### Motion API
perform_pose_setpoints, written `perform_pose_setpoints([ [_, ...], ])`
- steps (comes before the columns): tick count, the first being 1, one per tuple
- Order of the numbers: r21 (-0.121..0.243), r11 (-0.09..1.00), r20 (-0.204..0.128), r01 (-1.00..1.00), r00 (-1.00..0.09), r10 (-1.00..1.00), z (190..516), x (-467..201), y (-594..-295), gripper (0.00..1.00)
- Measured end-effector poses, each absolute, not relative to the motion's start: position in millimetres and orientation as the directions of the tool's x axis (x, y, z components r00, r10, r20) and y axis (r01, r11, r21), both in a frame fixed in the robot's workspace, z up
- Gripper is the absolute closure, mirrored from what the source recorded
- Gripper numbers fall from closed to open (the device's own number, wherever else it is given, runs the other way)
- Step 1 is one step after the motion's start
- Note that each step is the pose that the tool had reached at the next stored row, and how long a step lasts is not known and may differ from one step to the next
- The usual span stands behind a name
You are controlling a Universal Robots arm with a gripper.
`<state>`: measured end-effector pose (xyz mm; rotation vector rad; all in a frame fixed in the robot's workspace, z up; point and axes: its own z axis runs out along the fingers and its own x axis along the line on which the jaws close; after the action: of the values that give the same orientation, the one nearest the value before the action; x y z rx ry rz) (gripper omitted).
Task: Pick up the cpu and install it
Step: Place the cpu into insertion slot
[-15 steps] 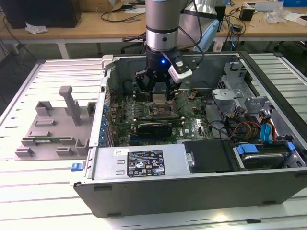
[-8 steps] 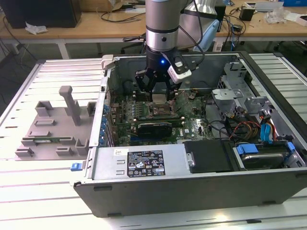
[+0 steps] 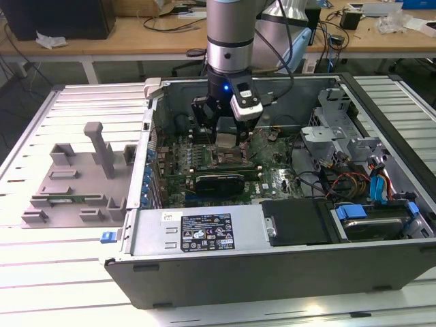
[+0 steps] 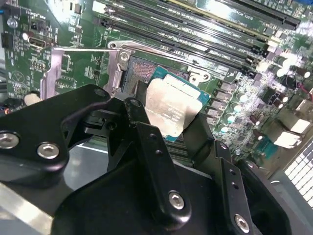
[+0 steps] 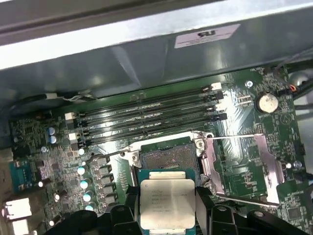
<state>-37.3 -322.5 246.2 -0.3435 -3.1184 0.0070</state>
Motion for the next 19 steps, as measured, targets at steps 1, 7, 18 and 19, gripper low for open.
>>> perform_pose_setpoints([
  [1,-0.005,0.973,0.004,0.233,-0.973,0.233,246.2,-37.3,-322.5,0.46],
  [7,-0.005,0.928,0.004,0.374,-0.928,0.374,246.0,-37.3,-322.5,0.46],
  [18,-0.005,0.823,0.004,0.567,-0.823,0.568,245.6,-37.3,-322.5,0.46],
  [19,-0.005,0.809,0.004,0.587,-0.809,0.587,245.5,-37.3,-322.5,0.46],
])
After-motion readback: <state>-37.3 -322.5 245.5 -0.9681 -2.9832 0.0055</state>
